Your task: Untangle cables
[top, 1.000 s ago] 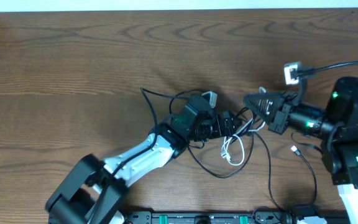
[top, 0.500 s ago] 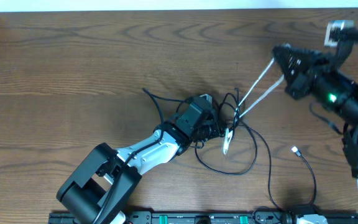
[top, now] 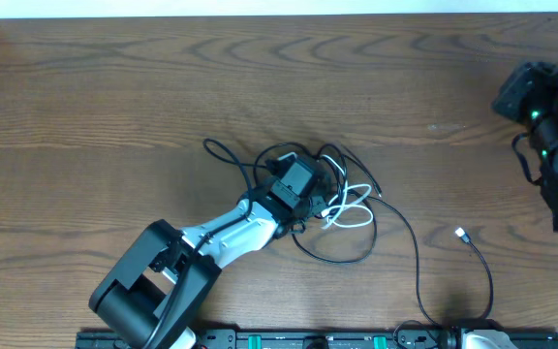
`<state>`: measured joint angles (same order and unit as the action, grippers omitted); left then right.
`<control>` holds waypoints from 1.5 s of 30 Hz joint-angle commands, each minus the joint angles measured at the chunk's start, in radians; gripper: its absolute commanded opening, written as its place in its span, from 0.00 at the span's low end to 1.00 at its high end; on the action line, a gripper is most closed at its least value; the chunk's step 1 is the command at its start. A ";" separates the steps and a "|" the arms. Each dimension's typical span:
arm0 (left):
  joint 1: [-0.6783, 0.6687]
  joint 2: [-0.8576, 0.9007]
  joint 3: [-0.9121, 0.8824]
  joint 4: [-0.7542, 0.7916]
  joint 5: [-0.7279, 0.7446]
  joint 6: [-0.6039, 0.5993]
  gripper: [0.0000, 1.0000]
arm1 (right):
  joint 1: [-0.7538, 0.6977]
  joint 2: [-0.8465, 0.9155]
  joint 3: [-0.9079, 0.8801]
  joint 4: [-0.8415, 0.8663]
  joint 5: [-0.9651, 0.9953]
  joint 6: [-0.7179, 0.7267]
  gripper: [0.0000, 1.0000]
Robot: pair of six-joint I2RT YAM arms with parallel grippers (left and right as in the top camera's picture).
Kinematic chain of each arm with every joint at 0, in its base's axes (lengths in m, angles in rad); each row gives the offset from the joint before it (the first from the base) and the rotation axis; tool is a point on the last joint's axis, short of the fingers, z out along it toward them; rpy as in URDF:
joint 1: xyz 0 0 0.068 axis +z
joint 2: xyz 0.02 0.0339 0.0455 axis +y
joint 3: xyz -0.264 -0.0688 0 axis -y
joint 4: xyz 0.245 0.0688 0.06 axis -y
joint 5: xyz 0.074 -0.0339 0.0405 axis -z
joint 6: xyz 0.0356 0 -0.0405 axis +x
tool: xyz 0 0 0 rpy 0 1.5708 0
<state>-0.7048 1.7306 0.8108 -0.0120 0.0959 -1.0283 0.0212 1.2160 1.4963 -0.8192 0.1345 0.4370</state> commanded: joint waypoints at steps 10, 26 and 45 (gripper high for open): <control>0.206 0.012 -0.010 0.214 0.568 -0.002 0.08 | 0.017 0.122 -0.039 -0.352 -0.646 -0.290 0.44; 0.237 0.012 -0.010 0.277 0.686 -0.051 0.08 | 0.283 0.127 -0.395 -0.038 -0.737 -0.368 0.67; 0.237 0.012 -0.010 0.277 0.681 -0.051 0.08 | 0.351 0.124 -0.399 0.011 -1.131 -0.500 0.01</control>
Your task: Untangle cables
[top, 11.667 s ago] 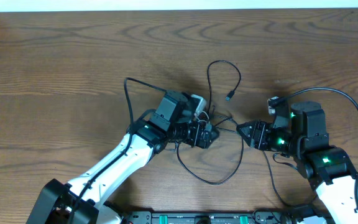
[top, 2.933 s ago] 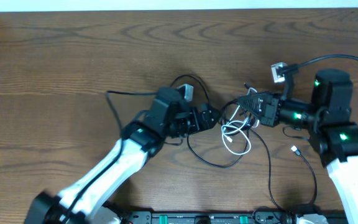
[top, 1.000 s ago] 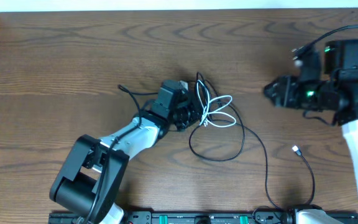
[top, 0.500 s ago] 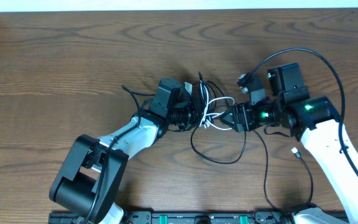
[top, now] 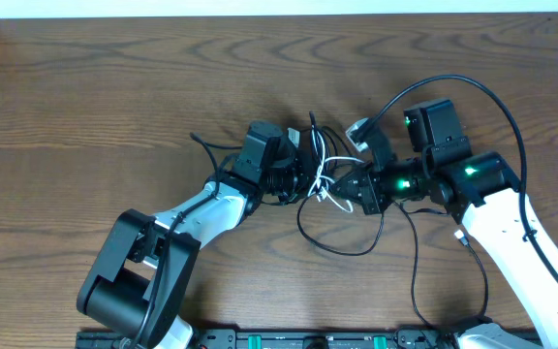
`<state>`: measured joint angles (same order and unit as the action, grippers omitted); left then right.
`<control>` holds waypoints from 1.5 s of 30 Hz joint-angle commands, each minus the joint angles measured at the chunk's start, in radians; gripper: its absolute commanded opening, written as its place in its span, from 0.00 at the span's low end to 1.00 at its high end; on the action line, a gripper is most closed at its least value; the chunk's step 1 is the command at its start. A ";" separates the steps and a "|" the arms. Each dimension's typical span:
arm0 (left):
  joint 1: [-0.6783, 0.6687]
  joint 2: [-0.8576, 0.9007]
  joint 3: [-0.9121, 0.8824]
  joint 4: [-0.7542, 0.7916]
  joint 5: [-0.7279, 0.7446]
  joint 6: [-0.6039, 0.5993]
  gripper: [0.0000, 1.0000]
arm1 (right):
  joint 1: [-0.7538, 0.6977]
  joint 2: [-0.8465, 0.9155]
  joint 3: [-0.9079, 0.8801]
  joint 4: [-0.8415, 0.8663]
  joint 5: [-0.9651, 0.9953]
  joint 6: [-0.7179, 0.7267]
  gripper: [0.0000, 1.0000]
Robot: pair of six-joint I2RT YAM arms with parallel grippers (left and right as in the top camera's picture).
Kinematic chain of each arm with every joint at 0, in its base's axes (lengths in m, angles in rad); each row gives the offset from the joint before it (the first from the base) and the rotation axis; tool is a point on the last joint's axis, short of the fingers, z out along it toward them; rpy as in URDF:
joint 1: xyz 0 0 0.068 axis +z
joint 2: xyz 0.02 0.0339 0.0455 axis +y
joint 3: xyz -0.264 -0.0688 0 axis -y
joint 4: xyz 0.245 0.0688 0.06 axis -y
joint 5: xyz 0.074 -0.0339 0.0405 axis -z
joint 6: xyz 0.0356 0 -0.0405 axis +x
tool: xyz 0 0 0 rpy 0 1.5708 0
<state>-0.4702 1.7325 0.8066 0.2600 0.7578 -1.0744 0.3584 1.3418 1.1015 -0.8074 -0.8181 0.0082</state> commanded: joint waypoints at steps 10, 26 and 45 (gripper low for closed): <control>0.002 0.011 -0.006 0.004 0.016 -0.004 0.09 | 0.027 -0.018 0.027 0.109 -0.265 -0.038 0.01; 0.002 0.011 -0.006 0.004 -0.016 -0.001 0.08 | 0.013 -0.141 0.502 -0.154 0.238 -0.008 0.01; 0.002 0.011 -0.006 0.004 -0.017 -0.001 0.08 | 0.016 -0.163 0.512 -0.348 0.398 0.050 0.01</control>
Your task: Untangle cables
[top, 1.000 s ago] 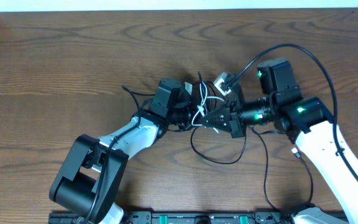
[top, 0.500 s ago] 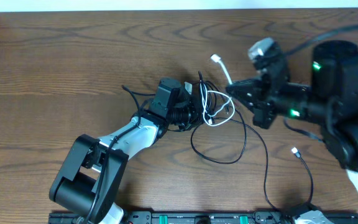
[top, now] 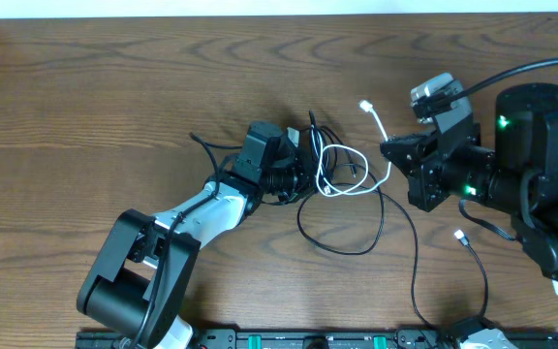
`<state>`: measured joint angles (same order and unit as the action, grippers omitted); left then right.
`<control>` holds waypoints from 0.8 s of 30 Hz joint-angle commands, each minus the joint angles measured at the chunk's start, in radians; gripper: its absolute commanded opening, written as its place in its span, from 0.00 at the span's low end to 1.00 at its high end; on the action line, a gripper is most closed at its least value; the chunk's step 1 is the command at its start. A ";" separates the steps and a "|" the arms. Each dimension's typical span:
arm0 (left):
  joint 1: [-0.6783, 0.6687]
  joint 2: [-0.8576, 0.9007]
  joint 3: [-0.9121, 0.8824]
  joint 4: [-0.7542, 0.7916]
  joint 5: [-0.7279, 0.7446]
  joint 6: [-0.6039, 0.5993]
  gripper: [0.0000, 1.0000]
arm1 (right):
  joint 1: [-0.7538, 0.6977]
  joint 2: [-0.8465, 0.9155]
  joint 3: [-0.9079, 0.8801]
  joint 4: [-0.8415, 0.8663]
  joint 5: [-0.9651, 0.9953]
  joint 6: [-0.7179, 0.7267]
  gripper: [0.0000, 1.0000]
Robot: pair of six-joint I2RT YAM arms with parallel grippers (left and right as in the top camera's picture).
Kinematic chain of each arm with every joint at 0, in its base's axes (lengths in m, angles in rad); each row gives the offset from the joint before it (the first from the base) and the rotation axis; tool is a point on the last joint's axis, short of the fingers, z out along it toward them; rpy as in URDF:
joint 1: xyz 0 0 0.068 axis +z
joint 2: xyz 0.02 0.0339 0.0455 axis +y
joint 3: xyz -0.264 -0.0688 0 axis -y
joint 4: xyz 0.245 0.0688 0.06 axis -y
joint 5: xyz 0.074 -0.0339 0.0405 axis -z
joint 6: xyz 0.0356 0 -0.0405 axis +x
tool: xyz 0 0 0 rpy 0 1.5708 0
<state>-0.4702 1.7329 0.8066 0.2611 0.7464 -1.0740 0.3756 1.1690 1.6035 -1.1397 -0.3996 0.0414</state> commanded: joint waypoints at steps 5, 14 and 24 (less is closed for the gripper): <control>0.002 0.010 -0.006 0.003 -0.006 -0.002 0.08 | -0.001 0.047 0.010 -0.068 -0.072 0.017 0.01; 0.002 0.010 -0.006 0.003 -0.006 -0.001 0.08 | 0.018 0.101 0.010 -0.163 -0.131 0.006 0.01; 0.002 0.010 -0.006 0.003 -0.006 -0.001 0.08 | 0.113 0.114 -0.016 -0.224 -0.126 0.002 0.01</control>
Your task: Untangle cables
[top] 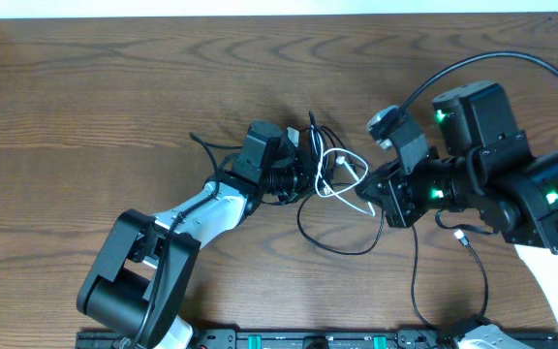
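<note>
A tangle of thin black cable (310, 145) and looped white cable (342, 167) lies mid-table. My left gripper (301, 173) sits at the tangle's left side, apparently shut on the black strands; its fingertips are hidden among them. My right gripper (368, 194) reaches in from the right and meets the white cable's right end, apparently shut on it. A black loop (342, 247) trails toward the front. A long black strand runs on to a small plug (461, 236).
The right arm's bulky body (511, 189) covers the table's right side. A black rail (308, 339) lines the front edge. Bare wood stretches across the back and the left of the table (114, 97).
My right gripper has moved left and forward, back to the tangle. The white cable, stretched rightward with its plug lying behind, is now bunched beside the tangle. The left gripper has not moved.
First my left gripper lay over the tangle with the right arm parked far right. Then the left had shifted the tangle slightly back and the right gripper met the white cable. The right then stood farther right with the white cable drawn out, and now is back at the tangle.
</note>
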`<state>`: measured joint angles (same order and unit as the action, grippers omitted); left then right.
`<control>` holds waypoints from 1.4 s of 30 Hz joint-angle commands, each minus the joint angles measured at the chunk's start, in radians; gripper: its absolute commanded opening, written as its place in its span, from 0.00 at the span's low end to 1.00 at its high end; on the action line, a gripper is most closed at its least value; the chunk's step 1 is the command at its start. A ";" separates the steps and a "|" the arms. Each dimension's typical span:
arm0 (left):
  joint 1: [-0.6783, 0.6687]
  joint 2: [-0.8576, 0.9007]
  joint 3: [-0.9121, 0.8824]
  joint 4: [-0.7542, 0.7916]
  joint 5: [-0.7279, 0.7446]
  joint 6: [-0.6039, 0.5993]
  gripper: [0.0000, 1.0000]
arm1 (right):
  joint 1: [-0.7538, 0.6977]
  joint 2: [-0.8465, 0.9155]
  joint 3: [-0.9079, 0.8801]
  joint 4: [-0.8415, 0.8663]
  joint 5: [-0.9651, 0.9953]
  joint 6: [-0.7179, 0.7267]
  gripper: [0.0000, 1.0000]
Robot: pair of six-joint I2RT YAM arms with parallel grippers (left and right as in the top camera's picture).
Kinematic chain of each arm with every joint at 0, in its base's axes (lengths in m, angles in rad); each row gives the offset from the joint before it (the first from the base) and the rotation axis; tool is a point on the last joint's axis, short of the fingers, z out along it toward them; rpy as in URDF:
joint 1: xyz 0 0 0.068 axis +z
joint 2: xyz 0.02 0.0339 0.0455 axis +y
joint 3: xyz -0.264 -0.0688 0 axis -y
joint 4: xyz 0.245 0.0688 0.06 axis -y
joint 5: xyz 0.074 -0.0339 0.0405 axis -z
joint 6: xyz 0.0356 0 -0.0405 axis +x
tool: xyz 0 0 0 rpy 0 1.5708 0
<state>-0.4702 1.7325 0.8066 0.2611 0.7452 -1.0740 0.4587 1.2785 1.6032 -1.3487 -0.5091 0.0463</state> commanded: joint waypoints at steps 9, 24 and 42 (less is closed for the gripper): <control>0.002 0.011 -0.006 0.003 -0.005 -0.001 0.08 | 0.058 0.005 -0.114 -0.017 0.036 0.009 0.01; 0.002 0.011 -0.006 0.003 -0.005 -0.001 0.08 | 0.058 0.005 -0.302 0.108 0.038 0.031 0.01; 0.002 0.011 -0.006 0.003 -0.005 -0.001 0.08 | 0.057 0.005 -0.351 0.182 0.212 0.193 0.45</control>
<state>-0.4702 1.7325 0.8066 0.2611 0.7444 -1.0740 0.5110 1.2823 1.2552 -1.2007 -0.4175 0.1066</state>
